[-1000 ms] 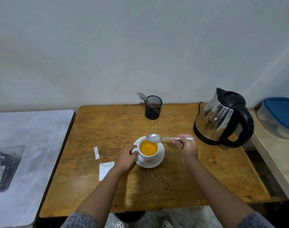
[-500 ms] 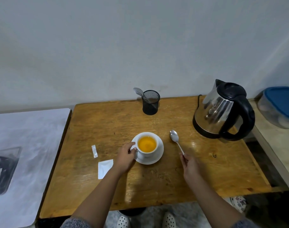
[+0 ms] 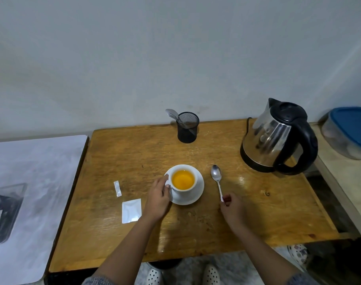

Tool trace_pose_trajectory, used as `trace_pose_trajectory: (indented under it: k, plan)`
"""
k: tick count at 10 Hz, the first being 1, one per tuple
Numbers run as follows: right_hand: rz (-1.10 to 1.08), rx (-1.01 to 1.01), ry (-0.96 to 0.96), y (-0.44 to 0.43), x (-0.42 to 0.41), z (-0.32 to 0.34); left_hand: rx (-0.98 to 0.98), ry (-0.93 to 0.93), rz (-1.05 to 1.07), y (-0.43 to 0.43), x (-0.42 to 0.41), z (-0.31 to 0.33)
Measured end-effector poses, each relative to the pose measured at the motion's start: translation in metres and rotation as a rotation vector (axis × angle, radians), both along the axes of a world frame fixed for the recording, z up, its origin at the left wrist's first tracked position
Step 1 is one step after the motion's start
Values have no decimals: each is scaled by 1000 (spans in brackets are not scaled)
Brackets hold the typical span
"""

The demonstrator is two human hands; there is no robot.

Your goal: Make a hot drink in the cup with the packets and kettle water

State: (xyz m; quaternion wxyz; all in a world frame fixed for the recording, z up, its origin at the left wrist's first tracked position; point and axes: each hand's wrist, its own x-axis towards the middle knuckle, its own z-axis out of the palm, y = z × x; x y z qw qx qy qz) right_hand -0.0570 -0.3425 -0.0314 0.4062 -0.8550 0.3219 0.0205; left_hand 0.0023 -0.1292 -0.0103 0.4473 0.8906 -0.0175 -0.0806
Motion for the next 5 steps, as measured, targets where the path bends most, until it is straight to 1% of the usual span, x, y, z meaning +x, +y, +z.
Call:
trace_pose_trajectory:
  k: [1,2,3,4,5]
  plan:
    - [53,-32,-1,-3,1,-1,22,-32,74,4,-13,-7]
    - [103,-80,21,-4,0,1,152,-9,119,10,-37,-21]
    - [225,-274,-18,-11,-9,2,304,28,30,8,-56,-36]
    - [442,-497,99,-22,-21,-2,428,28,-85,8,-62,-41]
    - [521,-538,252,-37,-29,-13,523,22,-154,9,-60,-43]
